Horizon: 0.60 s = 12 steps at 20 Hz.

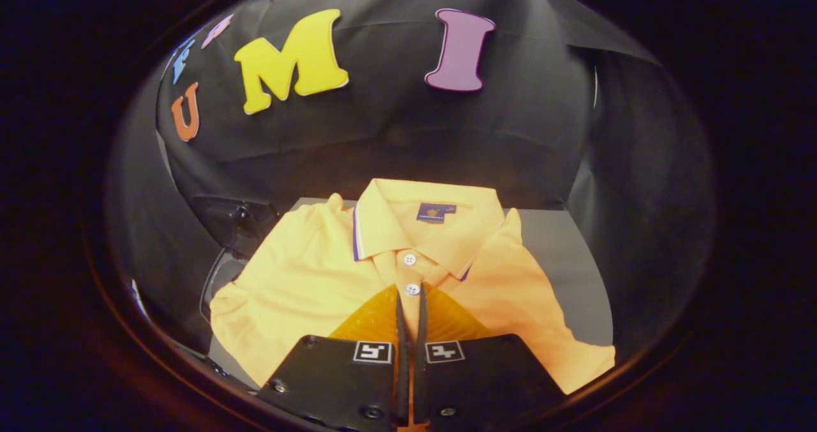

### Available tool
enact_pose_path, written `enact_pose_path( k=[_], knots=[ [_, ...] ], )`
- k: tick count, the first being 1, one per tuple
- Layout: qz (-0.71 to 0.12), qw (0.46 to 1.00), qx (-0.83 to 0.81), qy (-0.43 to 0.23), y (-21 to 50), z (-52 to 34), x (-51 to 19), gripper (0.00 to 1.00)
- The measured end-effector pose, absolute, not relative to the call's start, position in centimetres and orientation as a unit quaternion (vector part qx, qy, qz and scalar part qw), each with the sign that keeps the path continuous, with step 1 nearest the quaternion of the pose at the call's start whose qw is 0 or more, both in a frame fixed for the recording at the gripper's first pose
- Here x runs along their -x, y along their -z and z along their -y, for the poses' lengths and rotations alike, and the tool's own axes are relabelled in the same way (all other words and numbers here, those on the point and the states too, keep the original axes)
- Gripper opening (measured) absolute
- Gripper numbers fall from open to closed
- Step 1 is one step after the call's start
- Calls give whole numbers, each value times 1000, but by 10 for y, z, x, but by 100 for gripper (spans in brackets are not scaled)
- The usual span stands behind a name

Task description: Put the clothes into the washing machine and then close the washing machine lid.

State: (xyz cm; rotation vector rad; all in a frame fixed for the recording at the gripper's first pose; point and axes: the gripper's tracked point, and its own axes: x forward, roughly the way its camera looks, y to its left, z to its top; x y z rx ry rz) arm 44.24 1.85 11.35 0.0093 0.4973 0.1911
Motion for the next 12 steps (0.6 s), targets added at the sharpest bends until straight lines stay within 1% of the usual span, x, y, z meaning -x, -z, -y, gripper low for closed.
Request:
enact_pose_path(
  k=[5,10,12],
  knots=[
    [-218,971,-17,-96,-153,-29,-414,6],
    [-184,978,-21,-96,-194,-61,-372,6],
    [-171,979,-29,-106,-212,-80,-359,6]
  ],
)
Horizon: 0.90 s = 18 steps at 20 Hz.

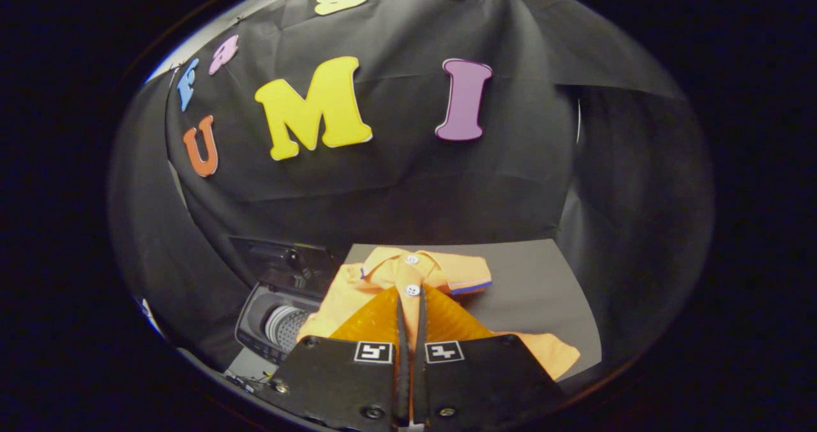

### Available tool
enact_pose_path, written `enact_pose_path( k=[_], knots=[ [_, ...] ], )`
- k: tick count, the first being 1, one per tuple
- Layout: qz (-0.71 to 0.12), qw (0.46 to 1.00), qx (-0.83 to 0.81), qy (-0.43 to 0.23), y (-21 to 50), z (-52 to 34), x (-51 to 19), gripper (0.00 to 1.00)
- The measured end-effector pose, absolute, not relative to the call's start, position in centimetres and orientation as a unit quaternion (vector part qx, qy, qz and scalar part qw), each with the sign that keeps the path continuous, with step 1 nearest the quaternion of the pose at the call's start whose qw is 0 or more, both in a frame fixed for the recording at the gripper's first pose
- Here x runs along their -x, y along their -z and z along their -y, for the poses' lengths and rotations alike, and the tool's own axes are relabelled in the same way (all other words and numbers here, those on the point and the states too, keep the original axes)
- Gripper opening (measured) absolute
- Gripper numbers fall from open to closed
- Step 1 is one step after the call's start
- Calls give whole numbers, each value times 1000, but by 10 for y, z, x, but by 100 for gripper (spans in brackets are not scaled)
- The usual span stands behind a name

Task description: Put the clothes into the washing machine and then close the washing machine lid.

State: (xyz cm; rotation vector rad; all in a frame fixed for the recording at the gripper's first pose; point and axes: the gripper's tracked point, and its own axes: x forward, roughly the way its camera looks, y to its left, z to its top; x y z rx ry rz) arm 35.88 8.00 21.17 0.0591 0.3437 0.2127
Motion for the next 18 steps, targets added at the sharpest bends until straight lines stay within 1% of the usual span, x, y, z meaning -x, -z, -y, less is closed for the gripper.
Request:
enact_pose_path(
  k=[5,10,18],
  knots=[
    [-127,980,-44,-148,-264,-137,-323,5],
    [-98,981,-12,-168,-296,-190,-303,6],
    [-117,971,-2,-209,-283,-276,-308,5]
  ],
)
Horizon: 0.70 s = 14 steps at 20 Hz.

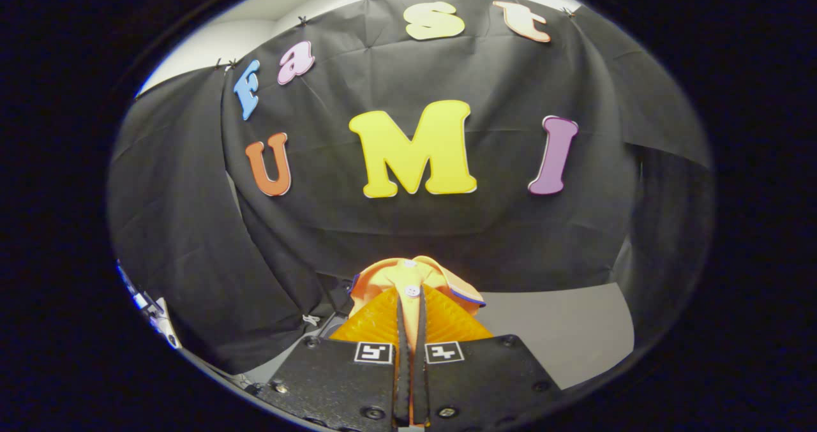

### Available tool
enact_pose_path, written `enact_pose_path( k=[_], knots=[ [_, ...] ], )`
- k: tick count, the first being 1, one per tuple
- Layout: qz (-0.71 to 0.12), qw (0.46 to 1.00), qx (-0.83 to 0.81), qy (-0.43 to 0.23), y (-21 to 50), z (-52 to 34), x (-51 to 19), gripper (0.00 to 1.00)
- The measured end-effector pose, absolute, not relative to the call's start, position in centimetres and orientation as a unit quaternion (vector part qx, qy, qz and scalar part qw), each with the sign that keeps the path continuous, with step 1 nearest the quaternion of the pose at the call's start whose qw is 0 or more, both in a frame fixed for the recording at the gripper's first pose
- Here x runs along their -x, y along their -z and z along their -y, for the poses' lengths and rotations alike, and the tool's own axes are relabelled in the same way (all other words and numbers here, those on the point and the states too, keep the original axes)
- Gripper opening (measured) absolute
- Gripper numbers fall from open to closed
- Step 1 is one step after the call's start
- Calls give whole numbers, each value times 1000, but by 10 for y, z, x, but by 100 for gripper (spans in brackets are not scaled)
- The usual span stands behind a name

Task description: Put the clothes into the washing machine and then close the washing machine lid.

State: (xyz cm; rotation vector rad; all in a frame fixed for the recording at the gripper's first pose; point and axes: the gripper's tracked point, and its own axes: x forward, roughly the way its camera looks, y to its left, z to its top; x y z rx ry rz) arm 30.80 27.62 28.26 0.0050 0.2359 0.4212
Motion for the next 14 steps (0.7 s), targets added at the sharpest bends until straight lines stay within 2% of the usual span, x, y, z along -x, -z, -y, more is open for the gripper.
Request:
enact_pose_path(
  k=[14],
  knots=[
    [-202,948,21,-245,-188,-417,-345,5]
  ],
)
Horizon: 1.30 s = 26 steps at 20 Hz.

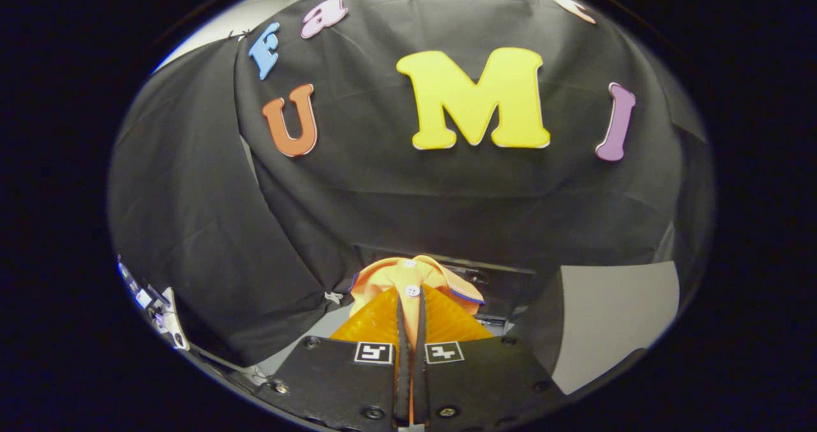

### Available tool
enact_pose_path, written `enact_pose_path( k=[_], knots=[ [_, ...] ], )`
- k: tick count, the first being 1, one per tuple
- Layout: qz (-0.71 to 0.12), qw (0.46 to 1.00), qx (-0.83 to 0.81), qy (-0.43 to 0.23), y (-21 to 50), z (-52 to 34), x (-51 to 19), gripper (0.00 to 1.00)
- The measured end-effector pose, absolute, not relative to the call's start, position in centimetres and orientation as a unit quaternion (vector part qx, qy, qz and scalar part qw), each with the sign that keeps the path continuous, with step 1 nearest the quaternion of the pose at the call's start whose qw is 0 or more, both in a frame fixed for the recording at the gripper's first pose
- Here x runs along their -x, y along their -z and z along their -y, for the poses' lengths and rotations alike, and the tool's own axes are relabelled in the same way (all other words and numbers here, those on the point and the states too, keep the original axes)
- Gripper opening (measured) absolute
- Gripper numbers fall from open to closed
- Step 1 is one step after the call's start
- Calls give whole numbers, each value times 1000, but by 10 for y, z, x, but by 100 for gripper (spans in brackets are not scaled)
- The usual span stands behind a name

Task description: Put the clothes into the washing machine and then close the washing machine lid.

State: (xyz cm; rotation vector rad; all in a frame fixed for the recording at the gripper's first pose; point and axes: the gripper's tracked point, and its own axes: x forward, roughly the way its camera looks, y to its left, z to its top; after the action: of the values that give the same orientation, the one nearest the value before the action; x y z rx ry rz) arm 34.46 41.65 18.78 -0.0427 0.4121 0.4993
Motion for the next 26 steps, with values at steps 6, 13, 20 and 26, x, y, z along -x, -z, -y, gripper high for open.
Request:
enact_pose_path(
  k=[6,13,20,26],
  knots=[
    [-257,938,19,-231,-127,-442,-371,5],
    [-326,926,18,-191,-50,-451,-403,6],
    [-396,908,16,-133,18,-440,-425,6],
    [-411,904,15,-121,33,-430,-427,6]
  ],
)
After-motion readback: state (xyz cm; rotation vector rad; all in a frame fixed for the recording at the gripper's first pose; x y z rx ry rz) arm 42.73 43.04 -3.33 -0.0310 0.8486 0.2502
